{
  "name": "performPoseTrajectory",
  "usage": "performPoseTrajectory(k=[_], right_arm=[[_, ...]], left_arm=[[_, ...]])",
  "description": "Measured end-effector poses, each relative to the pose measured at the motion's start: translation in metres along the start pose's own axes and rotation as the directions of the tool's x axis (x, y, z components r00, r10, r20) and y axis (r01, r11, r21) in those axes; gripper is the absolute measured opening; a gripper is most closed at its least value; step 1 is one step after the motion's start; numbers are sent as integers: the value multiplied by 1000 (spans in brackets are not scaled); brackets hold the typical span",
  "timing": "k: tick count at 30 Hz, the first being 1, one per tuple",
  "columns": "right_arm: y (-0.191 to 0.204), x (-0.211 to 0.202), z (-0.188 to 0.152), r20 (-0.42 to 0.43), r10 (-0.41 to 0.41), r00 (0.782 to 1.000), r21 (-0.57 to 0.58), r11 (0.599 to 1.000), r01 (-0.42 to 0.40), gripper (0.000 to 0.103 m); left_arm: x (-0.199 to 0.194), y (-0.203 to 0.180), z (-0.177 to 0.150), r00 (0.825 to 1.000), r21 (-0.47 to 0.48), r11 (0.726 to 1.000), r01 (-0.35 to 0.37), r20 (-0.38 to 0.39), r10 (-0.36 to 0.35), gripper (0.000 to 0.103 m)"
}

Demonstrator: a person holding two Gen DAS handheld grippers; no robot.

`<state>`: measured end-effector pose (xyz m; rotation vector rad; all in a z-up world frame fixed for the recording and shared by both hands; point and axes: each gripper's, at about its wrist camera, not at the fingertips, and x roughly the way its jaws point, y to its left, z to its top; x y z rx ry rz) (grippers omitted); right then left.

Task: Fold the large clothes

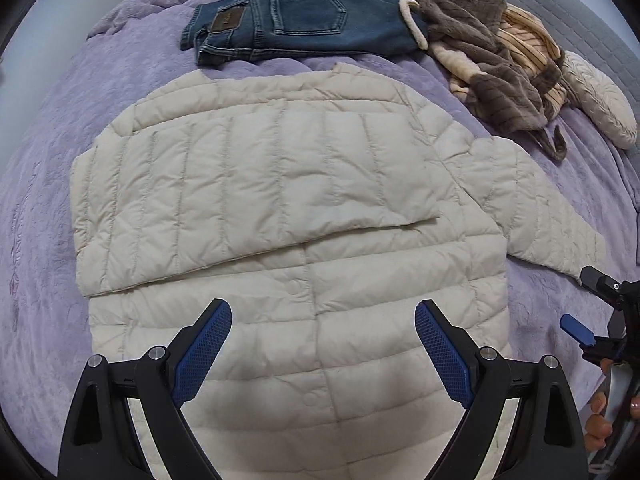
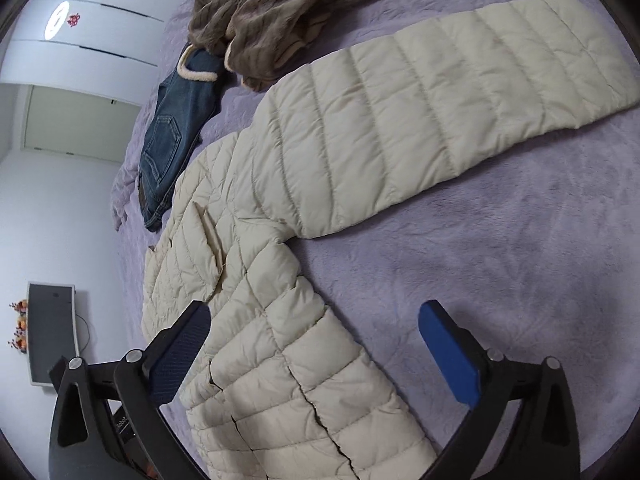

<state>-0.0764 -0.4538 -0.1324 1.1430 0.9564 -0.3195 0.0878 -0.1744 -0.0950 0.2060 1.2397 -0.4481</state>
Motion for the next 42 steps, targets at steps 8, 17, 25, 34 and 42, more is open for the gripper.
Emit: performPoseTrajectory(k=[8,17,25,34,42], right_arm=[[-51,-22,15,115,-22,993,114,993,9,103],[-114,-27,58,154,-8,988,288,957,-37,103],[-142,-15,96,246,142,959,383,894,-231,103],[-163,-11,108,344,260,902,509,756,-412,89],[-162,-12,104,354,322,878,522,711,-471,16]], left_arm=[[14,-42,-1,999,68,998,5,-37,-3,94],[38,-62,-1,995,70,997,-25,-91,31,94],[48,-69,-1,992,86,994,-63,-100,71,94],[46,-70,0,992,97,992,-77,-89,86,94],[43,-62,2,992,96,992,-83,-84,91,94]])
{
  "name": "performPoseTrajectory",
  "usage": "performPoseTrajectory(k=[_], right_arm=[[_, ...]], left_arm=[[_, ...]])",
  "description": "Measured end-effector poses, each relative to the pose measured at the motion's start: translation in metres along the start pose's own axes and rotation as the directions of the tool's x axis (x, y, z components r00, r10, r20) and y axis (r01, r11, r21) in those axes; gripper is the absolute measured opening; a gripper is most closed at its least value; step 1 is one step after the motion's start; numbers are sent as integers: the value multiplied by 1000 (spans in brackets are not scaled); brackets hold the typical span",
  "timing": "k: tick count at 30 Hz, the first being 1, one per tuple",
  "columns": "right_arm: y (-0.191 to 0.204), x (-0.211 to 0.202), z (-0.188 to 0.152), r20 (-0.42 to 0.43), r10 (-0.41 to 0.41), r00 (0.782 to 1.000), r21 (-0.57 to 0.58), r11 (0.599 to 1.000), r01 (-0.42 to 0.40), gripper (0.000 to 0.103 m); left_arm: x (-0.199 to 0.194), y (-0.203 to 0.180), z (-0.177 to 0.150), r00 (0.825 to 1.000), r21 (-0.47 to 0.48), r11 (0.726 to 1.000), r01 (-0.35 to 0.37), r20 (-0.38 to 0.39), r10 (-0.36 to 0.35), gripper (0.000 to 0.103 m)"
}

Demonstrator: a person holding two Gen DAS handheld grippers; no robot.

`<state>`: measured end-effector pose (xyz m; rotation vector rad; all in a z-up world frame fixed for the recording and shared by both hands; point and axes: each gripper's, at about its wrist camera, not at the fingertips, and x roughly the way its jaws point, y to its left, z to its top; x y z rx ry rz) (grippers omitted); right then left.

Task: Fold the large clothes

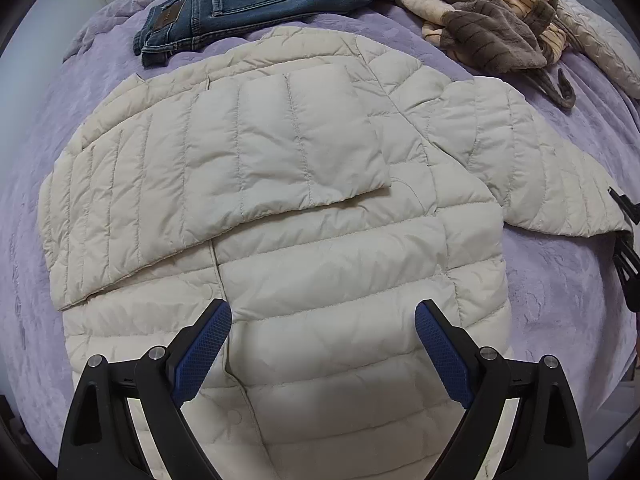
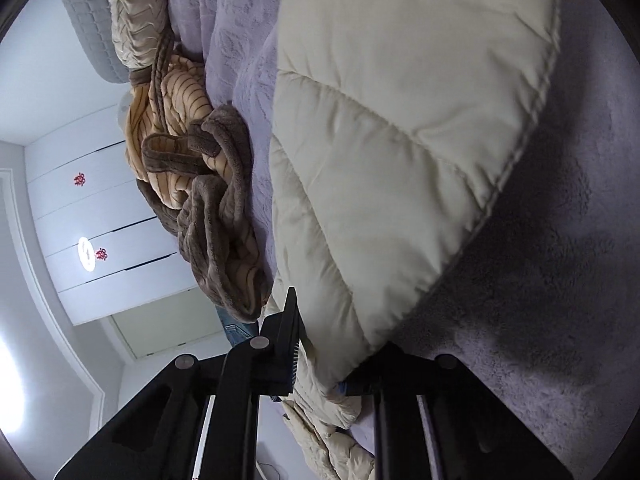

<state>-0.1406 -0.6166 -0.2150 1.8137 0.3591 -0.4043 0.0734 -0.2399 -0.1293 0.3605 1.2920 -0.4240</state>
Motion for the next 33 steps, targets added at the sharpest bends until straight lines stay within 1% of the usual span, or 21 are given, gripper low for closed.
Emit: performPoseTrajectory(k=[3,8,15,18,20,23,26,30,33], right_arm=[[18,-2,-8,-20,38,999,-64,997,-39,15],[65,4,-29,-61,54,997,-226,972,-67,15],[123,29,-79,-134,35,990,-420,903,-89,15],[144,47,-107,-168,5,986,-505,858,-91,15],[158,59,-132,-182,-37,983,-587,806,-78,16],[178,83,-175,-200,-109,974,-711,700,-67,15],[185,110,-218,-225,-183,957,-798,598,-73,15],[184,152,-279,-234,-303,924,-892,446,-80,15],[164,181,-317,-230,-395,890,-935,344,-88,15]], left_arm=[[-1,8,0,1000,-9,1000,1,3,-1,94],[-6,25,0,1000,-34,999,-4,21,5,94],[-13,56,-4,999,-90,996,-11,40,15,94],[-16,70,-8,999,-120,993,-13,49,19,94],[-17,81,-10,998,-139,990,-12,58,21,94],[-20,100,-13,997,-167,986,-14,75,26,94],[-23,119,-15,994,-186,982,-29,100,48,94],[-23,142,-19,991,-222,975,-32,117,59,94],[-19,155,-22,991,-252,967,-31,118,62,94]])
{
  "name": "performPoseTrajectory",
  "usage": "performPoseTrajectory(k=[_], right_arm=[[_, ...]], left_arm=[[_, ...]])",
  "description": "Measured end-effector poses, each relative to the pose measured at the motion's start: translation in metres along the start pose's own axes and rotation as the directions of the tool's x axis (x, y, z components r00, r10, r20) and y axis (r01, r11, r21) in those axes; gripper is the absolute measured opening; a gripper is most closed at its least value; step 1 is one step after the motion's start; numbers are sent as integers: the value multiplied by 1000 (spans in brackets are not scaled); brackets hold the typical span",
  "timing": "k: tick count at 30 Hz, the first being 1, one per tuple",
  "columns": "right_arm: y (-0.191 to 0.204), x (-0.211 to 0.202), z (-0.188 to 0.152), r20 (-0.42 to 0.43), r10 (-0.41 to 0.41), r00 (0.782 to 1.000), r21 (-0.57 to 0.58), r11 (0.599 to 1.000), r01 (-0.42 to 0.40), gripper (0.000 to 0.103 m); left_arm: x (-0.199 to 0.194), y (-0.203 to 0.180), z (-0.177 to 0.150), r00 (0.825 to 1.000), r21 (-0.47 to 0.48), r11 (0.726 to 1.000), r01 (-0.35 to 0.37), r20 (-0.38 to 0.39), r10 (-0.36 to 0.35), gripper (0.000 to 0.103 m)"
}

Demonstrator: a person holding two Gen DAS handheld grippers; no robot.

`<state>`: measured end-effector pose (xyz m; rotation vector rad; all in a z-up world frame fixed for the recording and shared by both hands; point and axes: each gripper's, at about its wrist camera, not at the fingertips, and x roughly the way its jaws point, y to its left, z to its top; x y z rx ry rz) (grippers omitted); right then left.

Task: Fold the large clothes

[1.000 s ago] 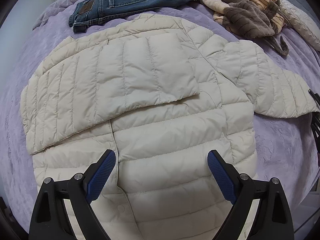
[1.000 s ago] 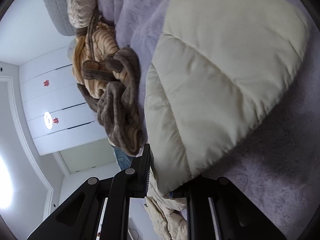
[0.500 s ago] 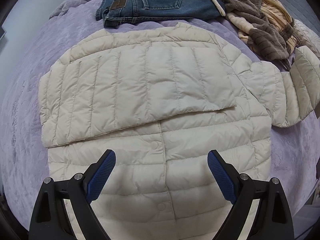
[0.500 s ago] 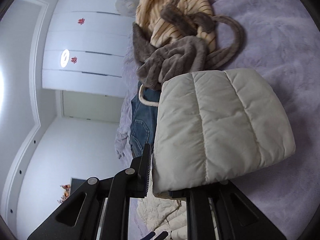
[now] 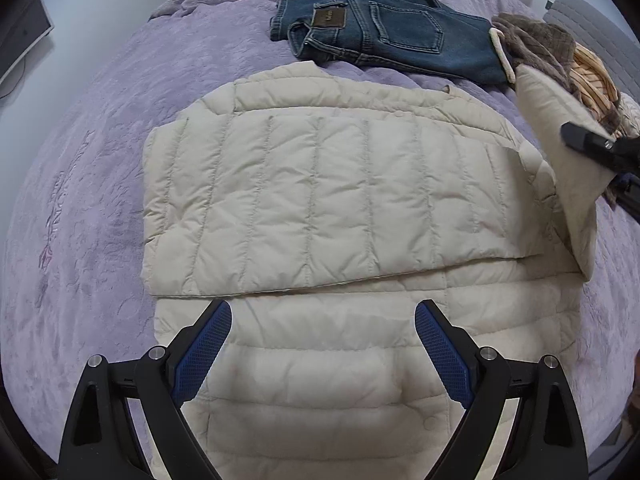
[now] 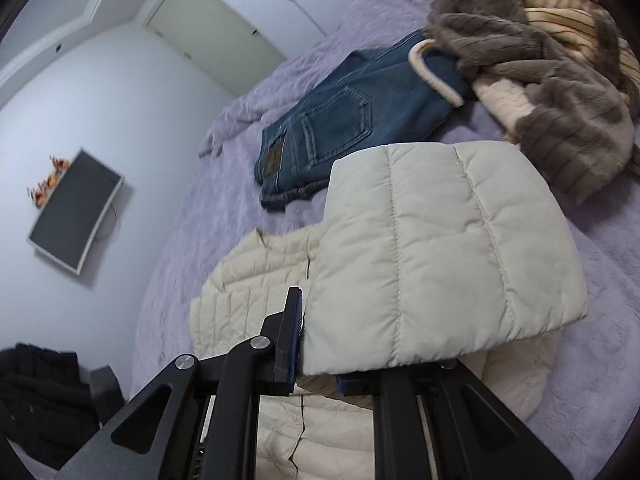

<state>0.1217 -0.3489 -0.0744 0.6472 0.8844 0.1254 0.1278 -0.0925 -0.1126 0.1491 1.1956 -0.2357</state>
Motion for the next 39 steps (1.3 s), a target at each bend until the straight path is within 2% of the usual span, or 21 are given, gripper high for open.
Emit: performPoseTrajectory(k=[4,7,9,10,11,13,14,18,21,22,23,25,27,29,32,36,39], right_arm=[[19,52,-24,-109,-81,991,-106,992,70,15],[18,77,-42,-171,-131,977,-120,986,112,15],[15,85,-47,-179,-158,971,-112,984,140,16],[13,86,-48,-180,-164,970,-103,984,147,19],[12,86,-46,-179,-167,970,-94,984,152,26],[12,80,-44,-172,-156,973,-74,987,145,82],[13,73,-43,-158,-149,976,-67,988,140,88],[12,49,-37,-108,-154,982,-30,988,152,88],[-4,29,-34,-54,-154,987,76,985,158,87],[-13,25,-33,-41,-154,987,121,980,158,83],[-21,24,-31,-31,-154,988,163,974,157,77],[-35,25,-26,-34,-174,984,230,957,178,26],[-40,28,-19,-24,-178,984,257,950,178,17],[-27,32,-11,-1,-180,984,184,967,177,16],[16,43,-7,6,-174,985,-33,984,174,16],[69,75,-19,-62,-153,986,-269,954,131,16],[90,102,-34,-154,-157,976,-352,931,95,16]], left_arm=[[7,11,-2,1000,-30,1000,0,-3,0,94],[10,16,-3,1000,-41,999,6,-3,-6,94],[11,17,-3,1000,-48,999,13,-2,-13,94],[12,17,-2,1000,-51,999,15,0,-16,94],[12,18,-1,1000,-54,998,19,2,-18,94],[11,19,-1,1000,-60,998,23,7,-22,94],[10,19,-1,1000,-63,998,25,10,-25,94],[11,22,4,999,-72,997,34,16,-32,94],[11,25,8,999,-77,996,37,27,-35,94],[11,25,10,999,-79,996,39,30,-36,94],[11,27,11,999,-81,996,43,33,-41,94],[10,32,14,997,-94,993,67,45,-63,94],[10,42,18,992,-127,984,122,55,-116,94],[11,55,22,980,-178,965,194,71,-184,94],[13,75,27,951,-243,919,309,100,-294,94],[14,97,30,902,-311,846,432,137,-410,94],[14,107,34,865,-344,795,500,159,-475,94]])
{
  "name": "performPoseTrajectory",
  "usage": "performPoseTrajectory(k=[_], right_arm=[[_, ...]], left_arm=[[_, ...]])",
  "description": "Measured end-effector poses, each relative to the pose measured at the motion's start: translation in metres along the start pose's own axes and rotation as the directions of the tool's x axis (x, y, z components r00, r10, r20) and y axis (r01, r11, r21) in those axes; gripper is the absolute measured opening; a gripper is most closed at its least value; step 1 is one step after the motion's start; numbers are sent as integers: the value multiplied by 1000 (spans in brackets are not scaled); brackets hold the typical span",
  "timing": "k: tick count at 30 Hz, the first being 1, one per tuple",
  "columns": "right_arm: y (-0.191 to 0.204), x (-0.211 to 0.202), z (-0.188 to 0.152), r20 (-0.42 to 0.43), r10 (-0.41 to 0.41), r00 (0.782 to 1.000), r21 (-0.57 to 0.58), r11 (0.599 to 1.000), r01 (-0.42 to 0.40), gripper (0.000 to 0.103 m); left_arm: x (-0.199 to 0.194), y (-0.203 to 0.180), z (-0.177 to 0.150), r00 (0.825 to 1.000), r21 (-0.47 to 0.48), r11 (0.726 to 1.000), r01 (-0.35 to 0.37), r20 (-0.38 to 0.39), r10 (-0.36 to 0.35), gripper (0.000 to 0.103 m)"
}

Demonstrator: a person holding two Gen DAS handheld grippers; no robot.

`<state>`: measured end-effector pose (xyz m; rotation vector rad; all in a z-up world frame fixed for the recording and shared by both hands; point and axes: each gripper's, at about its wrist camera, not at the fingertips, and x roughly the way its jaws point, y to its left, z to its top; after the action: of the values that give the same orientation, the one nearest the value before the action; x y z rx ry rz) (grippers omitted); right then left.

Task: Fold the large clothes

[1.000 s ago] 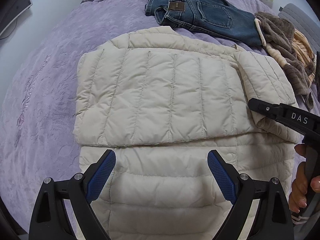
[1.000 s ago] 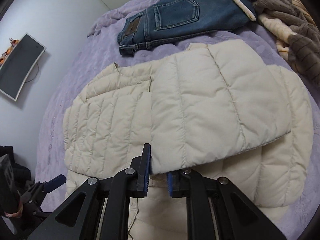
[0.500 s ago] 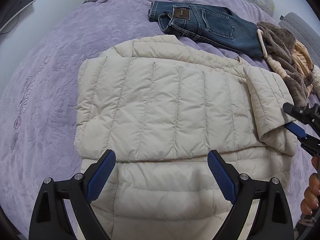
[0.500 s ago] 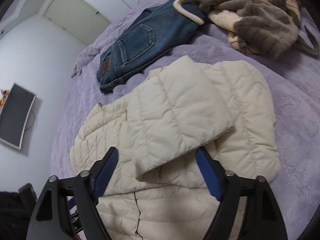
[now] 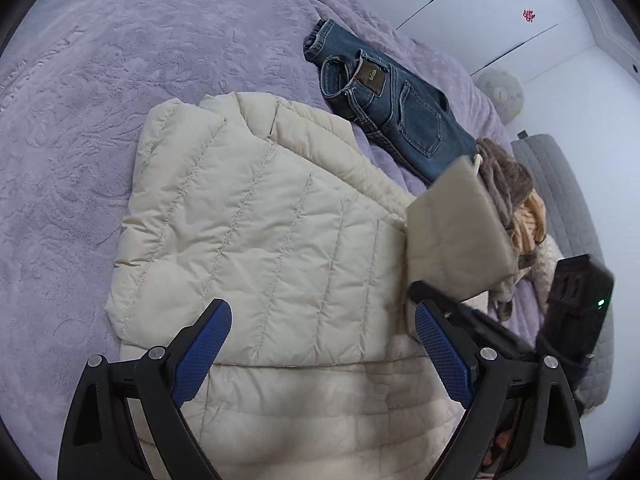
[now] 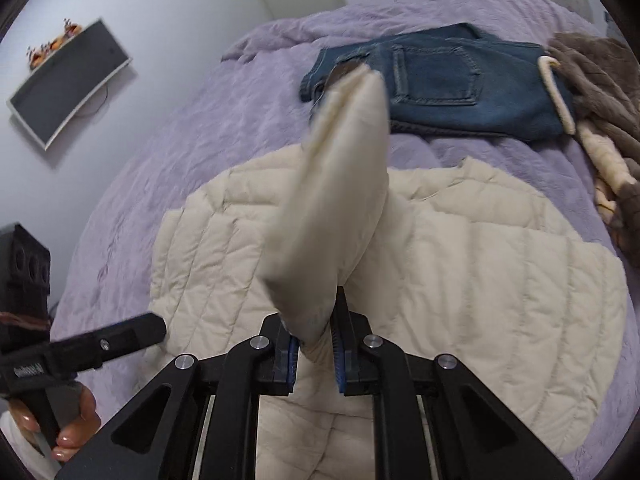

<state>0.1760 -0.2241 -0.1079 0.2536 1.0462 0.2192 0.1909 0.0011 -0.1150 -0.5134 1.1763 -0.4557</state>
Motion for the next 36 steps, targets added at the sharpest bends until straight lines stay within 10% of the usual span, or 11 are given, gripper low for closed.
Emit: performPoseTrajectory(k=[2,5,19,21,23,25,36], right_arm=[[11,14,-3,-51,-16,999,-39,999,14,22],[16,16,-10,-67,-20,998,-57,998,16,71],[-90,-51,-88,-68,132,989,379,920,-97,72],[-110,-54,-100,-51,156,986,467,877,-114,72],[-126,-56,-109,-25,164,986,537,834,-125,72],[-140,-59,-114,13,172,985,590,794,-146,72],[-194,-62,-121,136,139,981,734,651,-193,72]], left_arm=[[-1,1,4,1000,-11,999,30,0,-30,94],[5,-2,9,998,-5,999,55,-15,-55,94],[76,-40,20,991,63,997,40,-128,-32,93],[78,-41,22,992,51,998,31,-121,-25,74],[80,-41,24,991,44,999,21,-135,-14,28],[79,-40,25,990,39,999,26,-140,-20,12],[45,-18,-3,995,50,998,-27,-96,31,12]])
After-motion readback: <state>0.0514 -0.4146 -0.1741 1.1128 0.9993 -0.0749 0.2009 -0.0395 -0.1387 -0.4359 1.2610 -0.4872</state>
